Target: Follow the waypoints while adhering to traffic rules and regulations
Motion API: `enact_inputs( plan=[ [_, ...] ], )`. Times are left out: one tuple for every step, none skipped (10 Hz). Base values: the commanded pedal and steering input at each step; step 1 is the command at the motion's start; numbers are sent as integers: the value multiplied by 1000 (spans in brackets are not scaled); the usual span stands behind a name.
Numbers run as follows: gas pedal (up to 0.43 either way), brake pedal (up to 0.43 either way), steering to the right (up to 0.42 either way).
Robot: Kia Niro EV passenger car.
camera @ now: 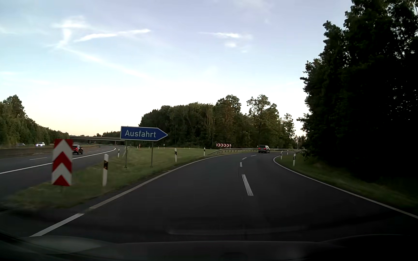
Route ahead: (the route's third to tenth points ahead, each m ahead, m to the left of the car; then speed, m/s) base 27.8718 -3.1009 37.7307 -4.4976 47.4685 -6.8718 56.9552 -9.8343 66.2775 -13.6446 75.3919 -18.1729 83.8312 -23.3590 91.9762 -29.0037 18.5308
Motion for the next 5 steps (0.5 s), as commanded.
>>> enact_inputs(
  plan=[
    [0,128,28],
    [0,128,28],
    [0,128,29],
    [0,122,29],
    [0,122,33]
  ],
)
